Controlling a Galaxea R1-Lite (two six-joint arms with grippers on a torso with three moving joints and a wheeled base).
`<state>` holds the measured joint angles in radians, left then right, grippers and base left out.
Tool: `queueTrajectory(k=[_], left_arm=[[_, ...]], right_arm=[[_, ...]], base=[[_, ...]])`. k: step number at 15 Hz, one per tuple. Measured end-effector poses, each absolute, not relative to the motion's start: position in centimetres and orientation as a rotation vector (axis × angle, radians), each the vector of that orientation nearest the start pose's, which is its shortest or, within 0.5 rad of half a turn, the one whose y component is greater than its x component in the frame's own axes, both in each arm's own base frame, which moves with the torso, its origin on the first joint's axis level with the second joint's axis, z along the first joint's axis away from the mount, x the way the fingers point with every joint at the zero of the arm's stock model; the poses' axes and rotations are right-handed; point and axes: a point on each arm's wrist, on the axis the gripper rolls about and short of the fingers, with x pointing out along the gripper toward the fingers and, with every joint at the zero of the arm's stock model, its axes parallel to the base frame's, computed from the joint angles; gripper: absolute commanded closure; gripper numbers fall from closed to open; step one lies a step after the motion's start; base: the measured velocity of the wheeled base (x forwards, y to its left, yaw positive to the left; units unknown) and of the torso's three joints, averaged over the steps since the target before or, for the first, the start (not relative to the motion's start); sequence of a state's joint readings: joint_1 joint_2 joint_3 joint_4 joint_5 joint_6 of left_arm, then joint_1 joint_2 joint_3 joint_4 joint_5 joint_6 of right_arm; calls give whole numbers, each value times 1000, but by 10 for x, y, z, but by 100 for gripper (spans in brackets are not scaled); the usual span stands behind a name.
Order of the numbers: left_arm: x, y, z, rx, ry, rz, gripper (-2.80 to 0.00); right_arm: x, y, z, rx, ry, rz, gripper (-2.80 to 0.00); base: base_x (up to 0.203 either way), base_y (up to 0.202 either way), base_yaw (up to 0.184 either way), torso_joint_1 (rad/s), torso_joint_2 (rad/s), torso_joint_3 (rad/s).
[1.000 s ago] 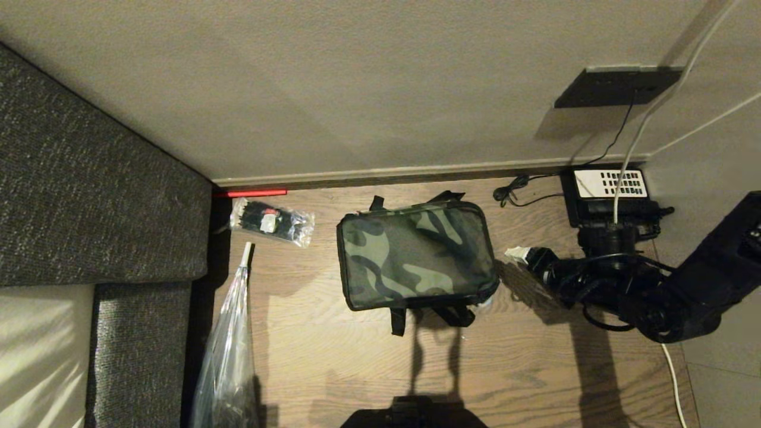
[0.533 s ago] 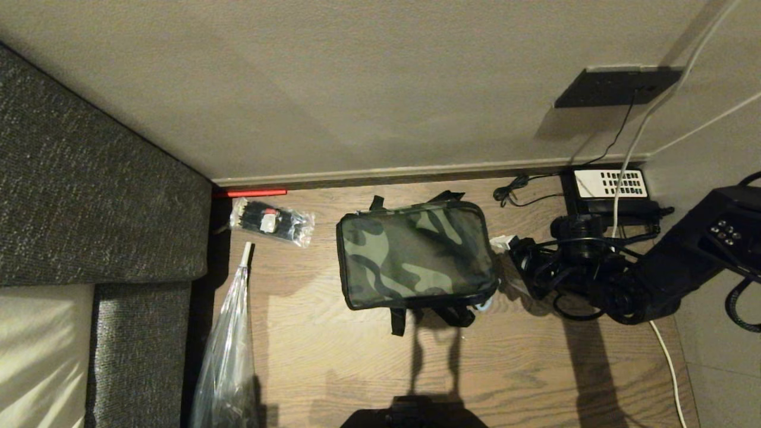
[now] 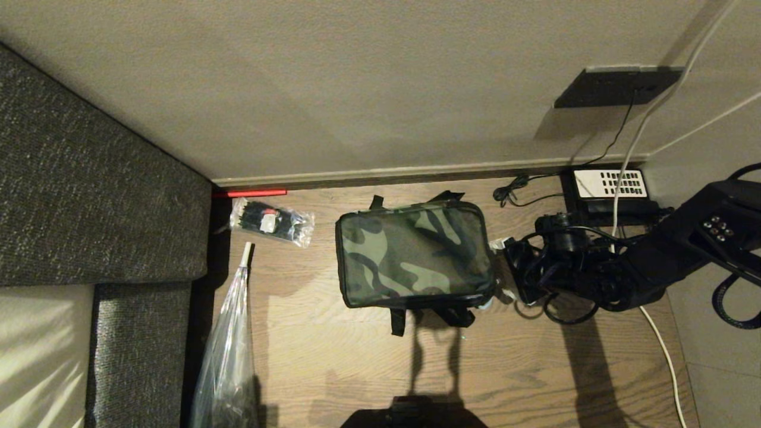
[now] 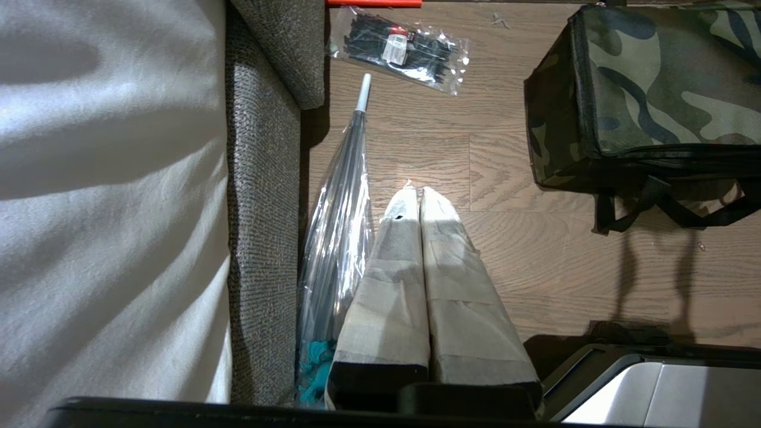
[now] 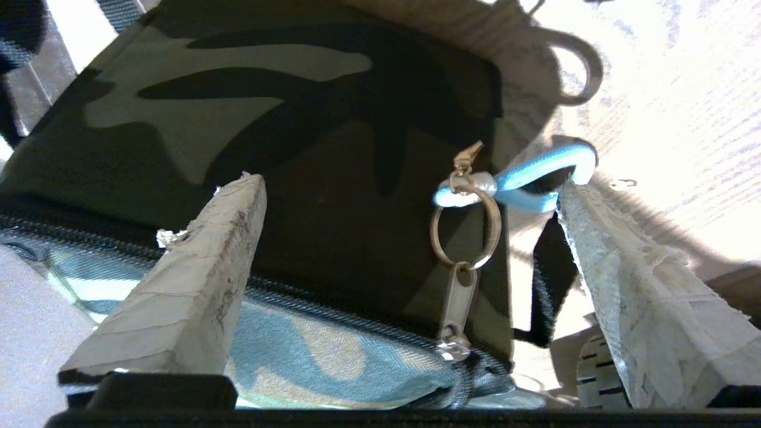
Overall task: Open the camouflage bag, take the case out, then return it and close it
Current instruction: Open the top of the storage box
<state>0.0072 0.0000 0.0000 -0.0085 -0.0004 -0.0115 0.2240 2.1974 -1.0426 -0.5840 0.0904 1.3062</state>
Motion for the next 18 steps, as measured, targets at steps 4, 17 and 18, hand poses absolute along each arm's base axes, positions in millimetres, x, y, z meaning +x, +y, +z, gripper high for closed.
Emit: queueTrajectory(k=[4,17,18], left_arm=[[-23,0,76,-12,-9,7,0],[-23,0,76,-11,-8,7,0],[-23,0,76,-12,-9,7,0]], right_arm=[[390,86,62,1262,730,-239,-280],[391,109,76,1362,731,-293,-280],[390,115,75,1356,741,-287,-280]], base=[[0,0,0,0,0,0],[0,0,0,0,0,0],[0,0,0,0,0,0]])
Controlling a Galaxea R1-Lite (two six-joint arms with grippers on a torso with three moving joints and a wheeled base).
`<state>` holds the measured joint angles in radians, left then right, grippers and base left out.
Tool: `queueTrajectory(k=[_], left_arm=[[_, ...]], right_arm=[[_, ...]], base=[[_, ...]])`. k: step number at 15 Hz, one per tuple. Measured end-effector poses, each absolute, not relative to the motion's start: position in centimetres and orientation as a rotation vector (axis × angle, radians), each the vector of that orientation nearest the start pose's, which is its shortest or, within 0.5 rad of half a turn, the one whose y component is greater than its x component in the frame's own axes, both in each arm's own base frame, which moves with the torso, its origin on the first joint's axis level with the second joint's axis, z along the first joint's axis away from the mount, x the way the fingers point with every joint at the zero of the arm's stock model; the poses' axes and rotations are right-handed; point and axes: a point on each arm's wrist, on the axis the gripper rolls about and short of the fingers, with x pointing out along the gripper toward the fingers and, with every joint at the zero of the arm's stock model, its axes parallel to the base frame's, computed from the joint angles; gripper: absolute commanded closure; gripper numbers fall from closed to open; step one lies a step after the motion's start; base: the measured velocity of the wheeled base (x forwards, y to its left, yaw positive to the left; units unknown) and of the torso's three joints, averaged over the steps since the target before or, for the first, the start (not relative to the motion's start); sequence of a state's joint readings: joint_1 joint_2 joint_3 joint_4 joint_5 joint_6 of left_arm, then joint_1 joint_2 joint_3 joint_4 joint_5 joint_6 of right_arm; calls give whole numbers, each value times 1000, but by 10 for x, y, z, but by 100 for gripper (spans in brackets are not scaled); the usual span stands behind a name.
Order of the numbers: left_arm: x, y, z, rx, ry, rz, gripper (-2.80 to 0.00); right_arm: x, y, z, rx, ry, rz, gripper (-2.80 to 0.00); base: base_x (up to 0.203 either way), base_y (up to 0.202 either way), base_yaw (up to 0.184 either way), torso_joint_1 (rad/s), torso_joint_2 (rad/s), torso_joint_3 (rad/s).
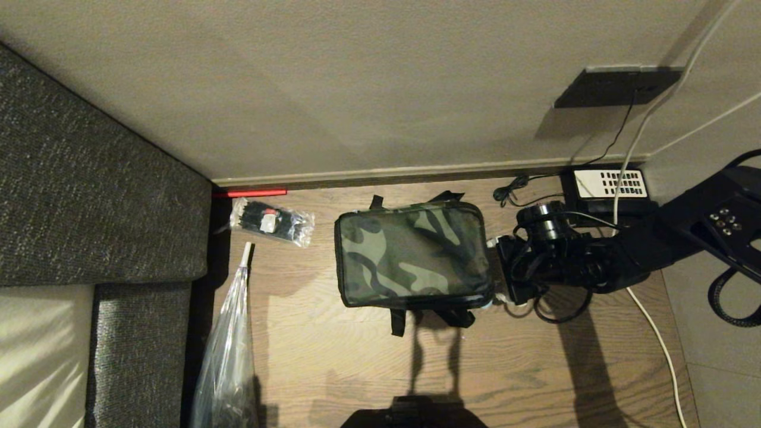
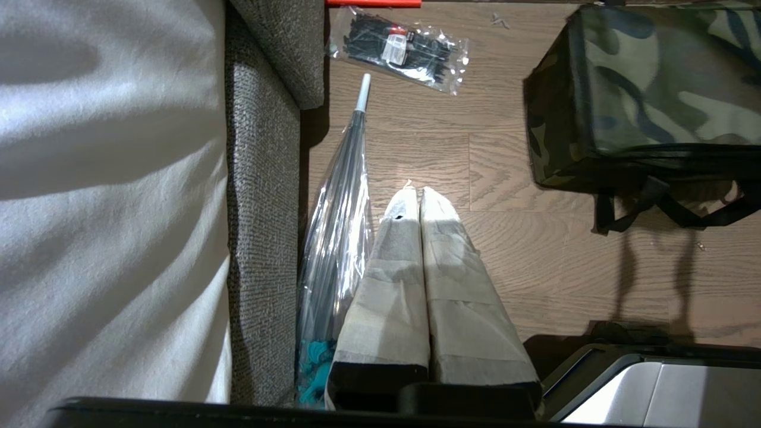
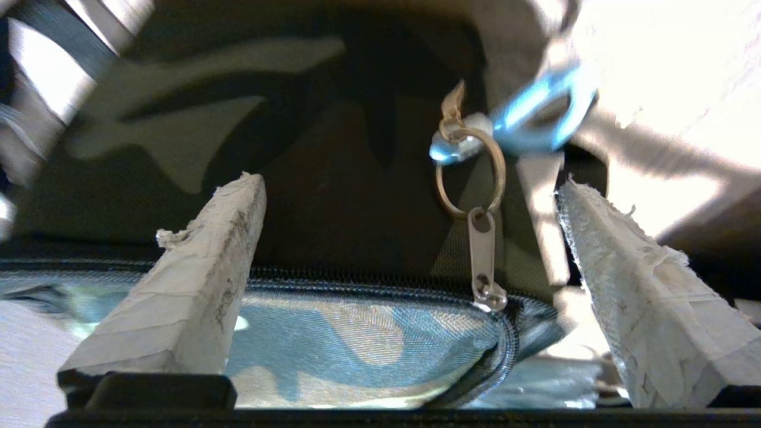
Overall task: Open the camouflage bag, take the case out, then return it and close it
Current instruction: Open the top of the storage box
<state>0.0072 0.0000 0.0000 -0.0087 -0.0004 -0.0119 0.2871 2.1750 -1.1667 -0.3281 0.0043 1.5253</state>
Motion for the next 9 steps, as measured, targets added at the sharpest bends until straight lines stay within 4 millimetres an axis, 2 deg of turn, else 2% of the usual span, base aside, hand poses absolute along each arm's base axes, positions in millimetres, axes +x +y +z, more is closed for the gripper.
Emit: queueTrajectory(k=[5,9], left_arm=[[-23,0,76,-11,-8,7,0],[-23,0,76,-12,-8,7,0]], right_arm=[[395,126,71,1333,730,-290,-280],[397,126,63,1295,702,-326,-280]], base=[[0,0,0,0,0,0],[0,0,0,0,0,0]])
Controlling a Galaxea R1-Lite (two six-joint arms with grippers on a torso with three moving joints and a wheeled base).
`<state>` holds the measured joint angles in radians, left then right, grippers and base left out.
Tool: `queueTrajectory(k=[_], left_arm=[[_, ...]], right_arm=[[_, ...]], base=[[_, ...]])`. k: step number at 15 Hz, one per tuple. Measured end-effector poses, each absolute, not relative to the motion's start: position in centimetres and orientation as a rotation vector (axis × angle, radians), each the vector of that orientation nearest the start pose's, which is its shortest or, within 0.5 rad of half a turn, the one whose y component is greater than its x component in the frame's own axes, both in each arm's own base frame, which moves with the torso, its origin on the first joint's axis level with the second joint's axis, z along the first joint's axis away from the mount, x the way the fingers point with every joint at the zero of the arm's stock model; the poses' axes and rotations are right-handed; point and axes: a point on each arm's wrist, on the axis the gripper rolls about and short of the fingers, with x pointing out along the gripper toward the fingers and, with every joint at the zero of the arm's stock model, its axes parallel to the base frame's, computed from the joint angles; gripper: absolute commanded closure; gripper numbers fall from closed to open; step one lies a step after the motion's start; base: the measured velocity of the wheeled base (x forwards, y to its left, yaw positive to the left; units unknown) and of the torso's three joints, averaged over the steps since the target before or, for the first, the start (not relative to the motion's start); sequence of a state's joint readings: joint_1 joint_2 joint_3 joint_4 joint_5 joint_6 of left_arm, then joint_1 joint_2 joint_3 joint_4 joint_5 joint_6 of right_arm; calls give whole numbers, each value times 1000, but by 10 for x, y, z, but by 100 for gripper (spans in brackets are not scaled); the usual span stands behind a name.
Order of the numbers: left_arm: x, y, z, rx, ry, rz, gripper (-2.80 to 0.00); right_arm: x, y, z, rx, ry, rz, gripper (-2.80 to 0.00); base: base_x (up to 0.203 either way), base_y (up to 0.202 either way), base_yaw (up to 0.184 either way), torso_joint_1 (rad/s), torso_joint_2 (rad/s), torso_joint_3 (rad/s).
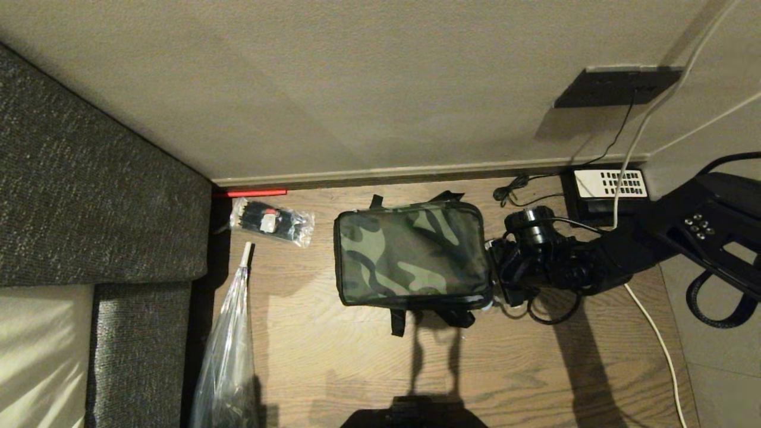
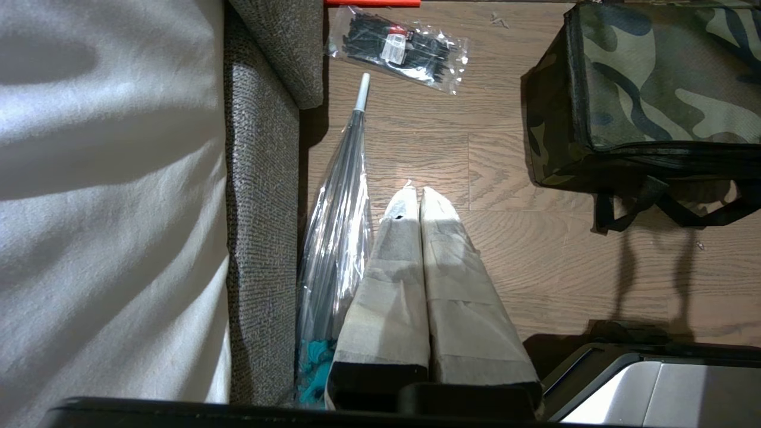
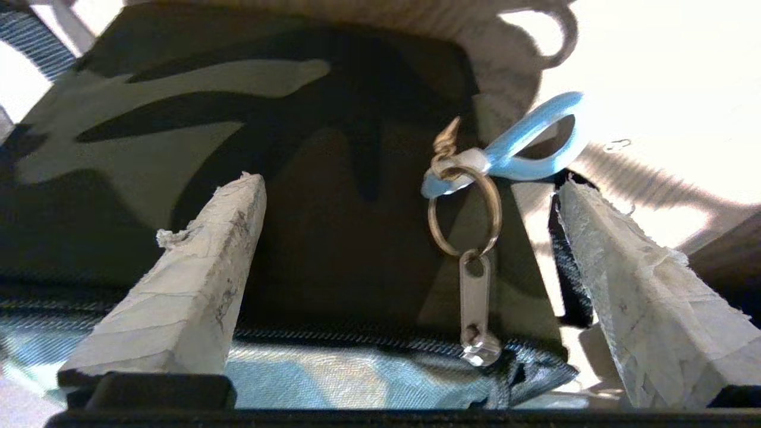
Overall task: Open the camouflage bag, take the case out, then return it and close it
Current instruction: Open the top of the storage box
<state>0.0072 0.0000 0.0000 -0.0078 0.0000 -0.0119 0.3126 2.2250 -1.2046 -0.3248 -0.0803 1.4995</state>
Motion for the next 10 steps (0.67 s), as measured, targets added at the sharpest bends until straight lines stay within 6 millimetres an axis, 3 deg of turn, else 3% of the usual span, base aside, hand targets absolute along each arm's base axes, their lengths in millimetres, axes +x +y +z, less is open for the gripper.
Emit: queueTrajectory(k=[4,5,10], left_arm=[[-23,0,76,-12,-8,7,0],[-23,0,76,-12,-8,8,0],[-23,0,76,-12,-9,7,0]], right_arm=[[402,124,57,1254,690,-339,-280],[404,121,57,1256,685,-346,0],[407,119,54,1250,684,-350,0]], base=[[0,0,0,0,0,0],[0,0,0,0,0,0],[0,0,0,0,0,0]])
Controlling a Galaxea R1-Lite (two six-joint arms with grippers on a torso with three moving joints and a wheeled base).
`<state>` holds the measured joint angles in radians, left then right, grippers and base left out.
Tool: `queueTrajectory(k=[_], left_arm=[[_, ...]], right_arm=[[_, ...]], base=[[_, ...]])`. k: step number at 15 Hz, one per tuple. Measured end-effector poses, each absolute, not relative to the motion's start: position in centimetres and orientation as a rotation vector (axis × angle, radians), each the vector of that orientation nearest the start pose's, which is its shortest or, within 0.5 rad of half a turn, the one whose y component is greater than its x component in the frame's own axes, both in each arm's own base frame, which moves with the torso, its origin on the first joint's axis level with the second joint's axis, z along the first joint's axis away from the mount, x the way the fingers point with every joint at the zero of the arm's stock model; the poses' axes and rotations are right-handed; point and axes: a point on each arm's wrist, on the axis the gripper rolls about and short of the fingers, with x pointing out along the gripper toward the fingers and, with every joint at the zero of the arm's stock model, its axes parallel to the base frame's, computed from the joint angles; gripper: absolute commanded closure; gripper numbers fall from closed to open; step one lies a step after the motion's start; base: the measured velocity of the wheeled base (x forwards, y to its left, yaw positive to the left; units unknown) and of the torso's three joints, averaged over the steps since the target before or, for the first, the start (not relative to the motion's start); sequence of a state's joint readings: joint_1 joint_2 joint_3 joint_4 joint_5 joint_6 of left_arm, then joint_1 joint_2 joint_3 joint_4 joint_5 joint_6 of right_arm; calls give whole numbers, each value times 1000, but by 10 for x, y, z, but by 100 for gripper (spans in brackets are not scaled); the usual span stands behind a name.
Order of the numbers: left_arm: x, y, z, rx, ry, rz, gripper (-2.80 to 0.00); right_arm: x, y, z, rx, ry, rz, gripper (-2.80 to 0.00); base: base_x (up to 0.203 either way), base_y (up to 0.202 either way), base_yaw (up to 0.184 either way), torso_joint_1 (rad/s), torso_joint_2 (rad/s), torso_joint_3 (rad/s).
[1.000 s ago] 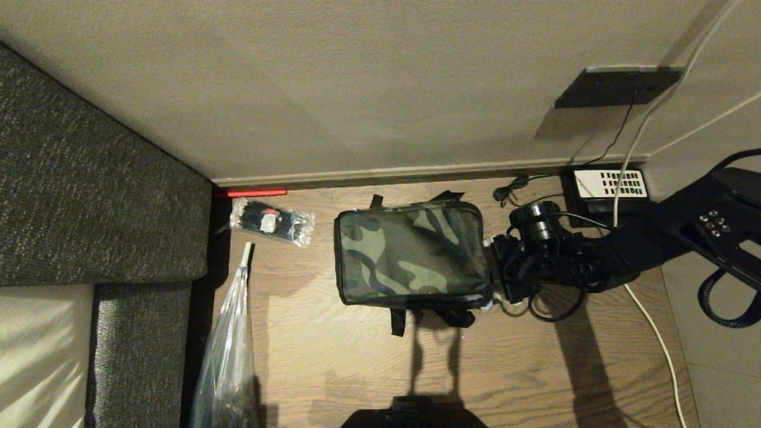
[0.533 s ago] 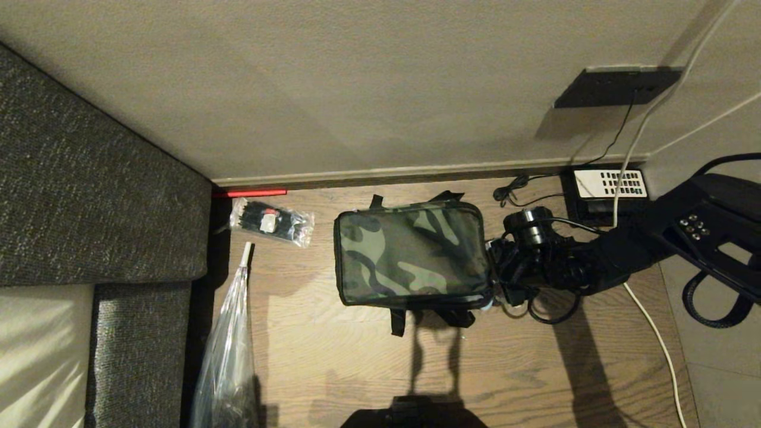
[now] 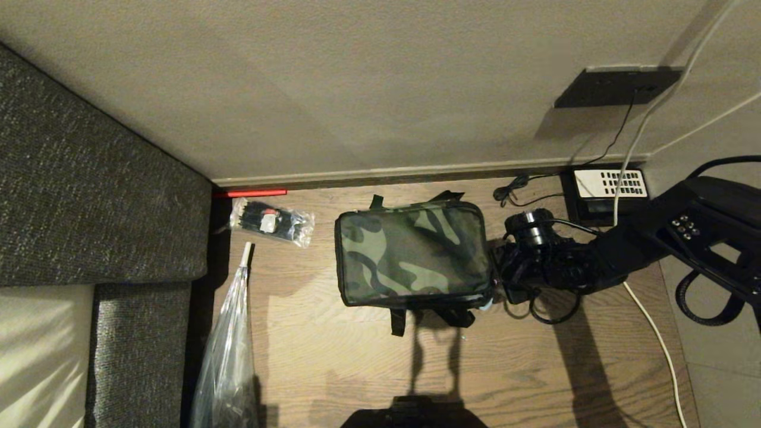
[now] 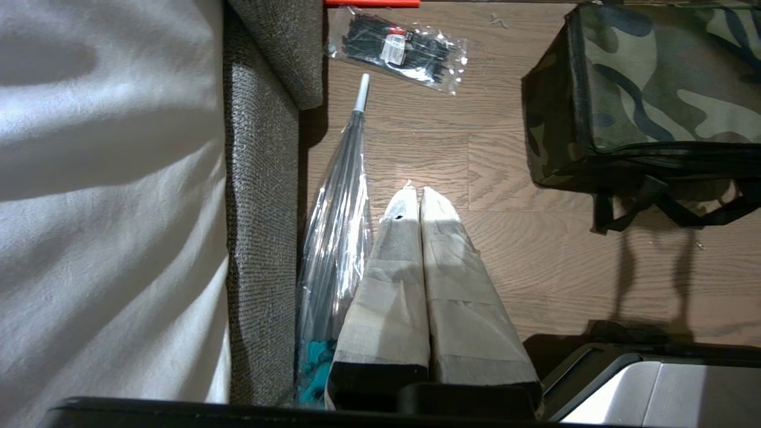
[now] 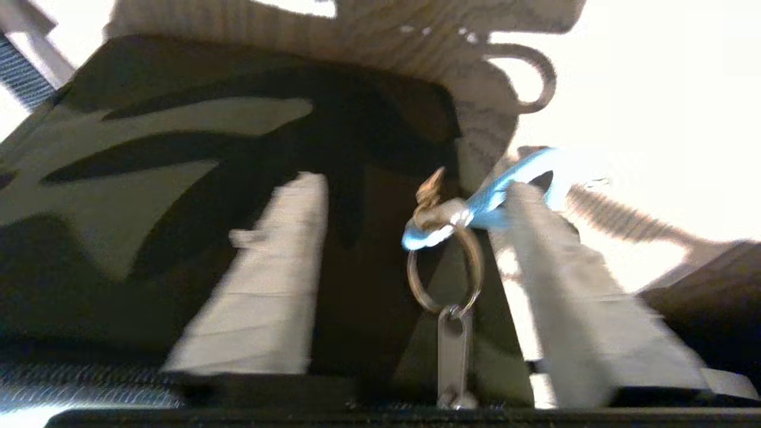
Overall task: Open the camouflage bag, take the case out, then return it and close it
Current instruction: Open the top of the storage box
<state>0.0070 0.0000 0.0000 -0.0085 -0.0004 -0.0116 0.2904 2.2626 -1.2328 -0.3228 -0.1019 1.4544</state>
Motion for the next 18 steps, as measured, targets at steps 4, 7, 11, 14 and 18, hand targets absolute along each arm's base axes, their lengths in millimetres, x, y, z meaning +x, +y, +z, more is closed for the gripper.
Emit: queueTrajectory(k=[4,7,11,14,18], left_arm=[[-23,0,76,-12,-9,7,0],[-23,0,76,-12,-8,7,0],[-23,0,76,-12,-8,7,0],[-23,0,76,-12,-8,7,0],[-23,0,76,-12,-8,7,0]], right_arm=[[409,119,54,1195,698,-337,0],[410,119,57,1190,688,-328,0],[406,106,72,1151,658,-312,0],[399,97,88,1064,615,-305,0],[395,95,98,994,592,-286,0]], base=[[0,0,0,0,0,0],[0,0,0,0,0,0],[0,0,0,0,0,0],[0,0,0,0,0,0],[0,0,0,0,0,0]])
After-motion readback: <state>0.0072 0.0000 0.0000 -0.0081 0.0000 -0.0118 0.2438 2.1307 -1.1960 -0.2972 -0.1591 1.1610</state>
